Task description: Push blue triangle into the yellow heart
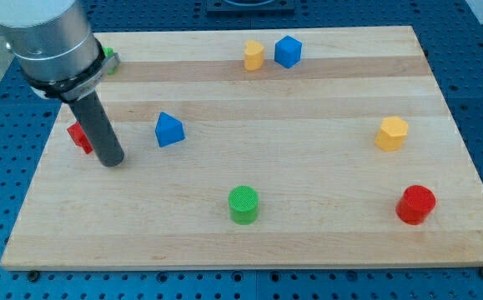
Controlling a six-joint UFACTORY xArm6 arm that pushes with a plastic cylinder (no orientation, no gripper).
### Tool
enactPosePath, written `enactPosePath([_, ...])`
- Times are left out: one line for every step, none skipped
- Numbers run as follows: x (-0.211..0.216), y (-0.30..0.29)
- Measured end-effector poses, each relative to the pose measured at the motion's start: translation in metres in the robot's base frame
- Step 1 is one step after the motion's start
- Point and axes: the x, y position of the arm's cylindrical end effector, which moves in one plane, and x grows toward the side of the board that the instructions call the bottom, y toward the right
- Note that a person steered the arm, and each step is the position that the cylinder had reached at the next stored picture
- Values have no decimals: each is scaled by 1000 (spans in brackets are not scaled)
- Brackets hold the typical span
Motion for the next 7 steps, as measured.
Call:
enactPosePath([-9,0])
enactPosePath([-8,1])
enactPosePath([-45,36])
enactPosePath([-46,48])
enactPosePath([-26,53])
enactPosePath([5,53])
enactPosePath([3,65])
